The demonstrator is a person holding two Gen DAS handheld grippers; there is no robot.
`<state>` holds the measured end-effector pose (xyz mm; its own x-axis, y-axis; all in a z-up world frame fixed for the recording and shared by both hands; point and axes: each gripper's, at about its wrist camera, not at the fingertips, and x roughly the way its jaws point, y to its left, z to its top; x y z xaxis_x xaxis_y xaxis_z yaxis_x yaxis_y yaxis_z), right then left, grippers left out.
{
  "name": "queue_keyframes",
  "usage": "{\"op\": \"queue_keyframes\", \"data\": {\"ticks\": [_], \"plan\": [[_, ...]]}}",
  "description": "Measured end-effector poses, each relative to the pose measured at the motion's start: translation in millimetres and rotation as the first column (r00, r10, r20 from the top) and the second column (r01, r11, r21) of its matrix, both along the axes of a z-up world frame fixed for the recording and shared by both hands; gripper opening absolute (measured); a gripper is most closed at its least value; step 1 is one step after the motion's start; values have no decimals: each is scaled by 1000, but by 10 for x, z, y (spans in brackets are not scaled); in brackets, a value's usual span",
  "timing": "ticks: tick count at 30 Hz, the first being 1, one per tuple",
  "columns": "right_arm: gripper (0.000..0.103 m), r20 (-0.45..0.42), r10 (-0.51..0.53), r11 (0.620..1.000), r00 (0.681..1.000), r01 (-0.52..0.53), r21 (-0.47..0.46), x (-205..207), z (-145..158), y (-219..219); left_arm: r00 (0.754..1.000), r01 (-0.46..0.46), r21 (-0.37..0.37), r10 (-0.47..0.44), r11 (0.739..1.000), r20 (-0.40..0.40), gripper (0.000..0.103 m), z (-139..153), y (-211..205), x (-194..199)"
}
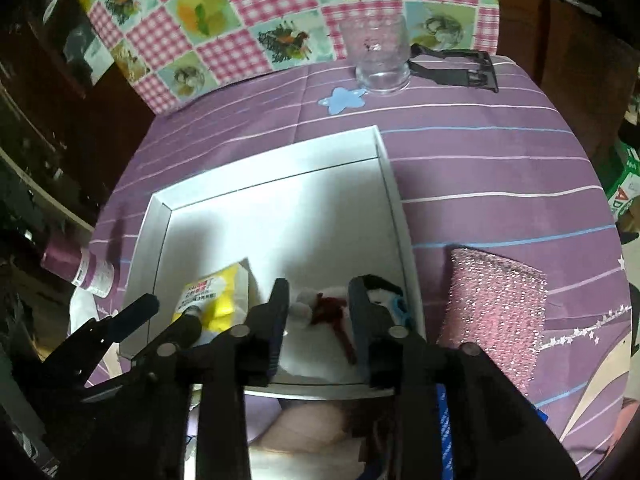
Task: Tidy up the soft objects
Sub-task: 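Lower yellow tissue pack into white box and open left gripper while right carries dog, then place white plush dog in white box beside tissue pack, open right gripper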
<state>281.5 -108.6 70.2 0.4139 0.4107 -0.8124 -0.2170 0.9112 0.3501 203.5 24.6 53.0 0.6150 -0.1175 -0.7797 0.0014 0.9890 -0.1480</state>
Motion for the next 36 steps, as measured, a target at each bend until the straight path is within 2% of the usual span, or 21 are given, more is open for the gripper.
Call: {"op": "queue_keyframes", "data": {"ticks": [2, 5, 7, 9, 11, 13, 16, 17, 18, 20, 24, 26, 29, 31, 34, 36], "plan": [[42, -12, -1, 1000, 1000, 1, -5, 13, -15, -11, 1000, -1, -12, 1, 1000, 1, 64, 23, 16, -2], [43, -28, 10, 1000, 1000, -10, -3, 26, -39, -15, 1000, -9, -1, 9, 1000, -5, 64, 42, 26, 0], [43, -34, 21, 1000, 999, -22, -18, 12, -27, -5, 999, -12, 48, 15, 999, -51, 64, 31, 15, 20], [43, -18, 37, 998, 999, -38, -50, -24, 29, 10, 996, -8, 53, 13, 999, -92, 64, 43, 38, 24], [43, 6, 40, 997, 999, -39, -61, -65, 110, 5, 986, -6, -17, 3, 1000, -168, 64, 40, 112, 40], [42, 23, 41, 999, 999, -40, -34, -102, 184, -16, 971, 0, -124, -29, 992, -235, 64, -1, 175, 47], [43, 17, 84, 995, 996, -85, 48, -154, 251, 11, 966, -30, -166, -14, 986, -257, 64, -52, 225, 39], [43, 12, 113, 991, 994, -114, 73, -167, 254, 54, 967, -39, -168, -5, 985, -253, 56, -59, 226, 36], [43, 5, 132, 987, 991, -132, 87, -177, 244, 97, 969, -48, -191, 0, 980, -246, 43, -78, 241, 42], [43, -8, 150, 984, 989, -149, 95, -180, 205, 168, 970, -46, -262, -20, 964, -244, 31, -116, 250, 52], [43, -45, 160, 985, 986, -156, 77, -148, 57, 291, 979, -67, -262, 14, 963, -201, 13, -124, 247, 59], [43, -73, 171, 982, 983, -163, 97, -130, -33, 334, 982, -98, -280, 47, 955, -184, 10, -141, 295, 76], [42, -106, 188, 976, 976, -174, 132, -110, -147, 396, 985, -154, -223, 130, 963, -115, 5, -133, 349, 86], [42, -109, 178, 978, 978, -164, 125, -108, -182, 421, 981, -188, -218, 171, 958, -95, 5, -166, 408, 85], [42, -93, 155, 985, 984, -147, 86, -108, -165, 402, 976, -203, -271, 174, 941, -129, 5, -263, 463, 122], [42, -88, 146, 987, 985, -139, 83, -101, -123, 372, 979, -157, -254, 117, 954, -167, 5, -344, 356, 178]]}}
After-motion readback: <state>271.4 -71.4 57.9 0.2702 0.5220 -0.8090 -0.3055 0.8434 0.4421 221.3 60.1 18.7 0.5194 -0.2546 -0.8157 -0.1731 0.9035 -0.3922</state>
